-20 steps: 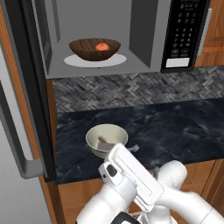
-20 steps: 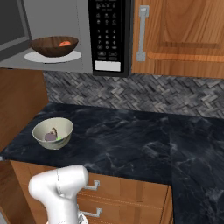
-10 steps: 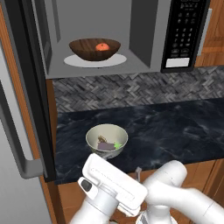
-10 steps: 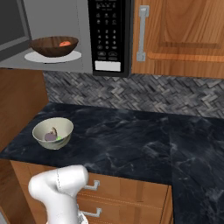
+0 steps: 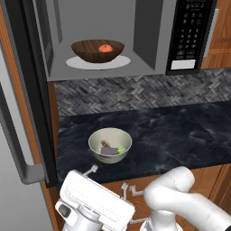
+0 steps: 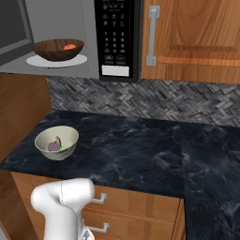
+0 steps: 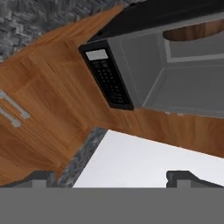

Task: Place the bowl containing the chicken drumstick and squash in the microwave. Close the microwave door and press the start button to microwave the meal.

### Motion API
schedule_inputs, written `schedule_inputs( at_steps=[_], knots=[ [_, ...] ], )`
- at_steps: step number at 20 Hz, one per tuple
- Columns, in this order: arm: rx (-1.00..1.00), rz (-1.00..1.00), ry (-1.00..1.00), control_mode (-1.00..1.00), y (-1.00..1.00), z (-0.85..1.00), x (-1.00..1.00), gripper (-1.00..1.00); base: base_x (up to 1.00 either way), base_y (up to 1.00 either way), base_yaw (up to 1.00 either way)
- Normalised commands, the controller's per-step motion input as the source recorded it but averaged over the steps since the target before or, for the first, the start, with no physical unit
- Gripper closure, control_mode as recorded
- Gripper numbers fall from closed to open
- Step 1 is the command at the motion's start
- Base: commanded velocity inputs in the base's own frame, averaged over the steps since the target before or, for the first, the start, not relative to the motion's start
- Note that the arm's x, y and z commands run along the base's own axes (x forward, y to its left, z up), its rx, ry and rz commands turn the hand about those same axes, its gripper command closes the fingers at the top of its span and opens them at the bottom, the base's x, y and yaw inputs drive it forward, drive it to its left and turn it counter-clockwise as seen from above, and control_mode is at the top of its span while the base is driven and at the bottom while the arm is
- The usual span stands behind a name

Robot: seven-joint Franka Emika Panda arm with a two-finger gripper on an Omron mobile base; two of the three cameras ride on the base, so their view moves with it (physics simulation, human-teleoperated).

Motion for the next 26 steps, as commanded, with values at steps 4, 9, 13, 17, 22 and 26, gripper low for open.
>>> schedule_inputs(
  at_steps=[4, 9, 13, 17, 22, 26],
  knots=[
    [0.0, 0.0, -0.21, -1.0, 0.52, 0.11, -0.17, -1.0, 0.0, 0.0, 0.0],
    [0.0, 0.0, -0.17, -1.0, 0.55, 0.14, -0.02, -1.0, 0.0, 0.0, 0.0],
    [0.0, 0.0, -0.19, -1.0, 0.5, 0.08, 0.0, -1.0, 0.0, 0.0, 0.0],
    [0.0, 0.0, -0.11, -1.0, 0.46, 0.0, 0.0, -1.0, 0.0, 0.0, 0.0],
    [0.02, 0.0, -0.02, -1.0, 0.45, 0.0, 0.0, -1.0, 0.0, 0.0, 0.0],
    [0.06, 0.0, 0.0, -1.0, 0.34, 0.0, 0.0, -1.0, 0.0, 0.0, 0.0]
  ],
)
